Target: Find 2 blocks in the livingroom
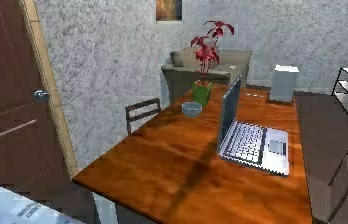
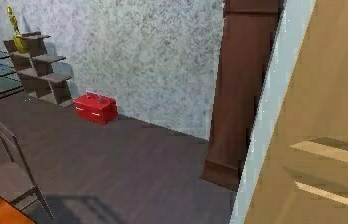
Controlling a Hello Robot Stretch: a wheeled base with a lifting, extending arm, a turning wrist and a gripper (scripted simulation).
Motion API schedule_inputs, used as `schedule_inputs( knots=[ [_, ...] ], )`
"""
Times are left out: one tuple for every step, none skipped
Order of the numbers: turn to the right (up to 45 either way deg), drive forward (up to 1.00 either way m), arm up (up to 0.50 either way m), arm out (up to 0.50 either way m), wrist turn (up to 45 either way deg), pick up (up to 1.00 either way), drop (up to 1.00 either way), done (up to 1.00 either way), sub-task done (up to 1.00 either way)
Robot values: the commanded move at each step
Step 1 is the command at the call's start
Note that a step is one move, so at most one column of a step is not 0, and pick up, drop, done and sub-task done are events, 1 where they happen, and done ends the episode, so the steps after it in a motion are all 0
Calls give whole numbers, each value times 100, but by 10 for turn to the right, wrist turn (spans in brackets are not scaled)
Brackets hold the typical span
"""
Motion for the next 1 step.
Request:
schedule_inputs(
  knots=[
    [-450, 0, 0, 0, 0, 0, 0, 0, 0]
  ],
)
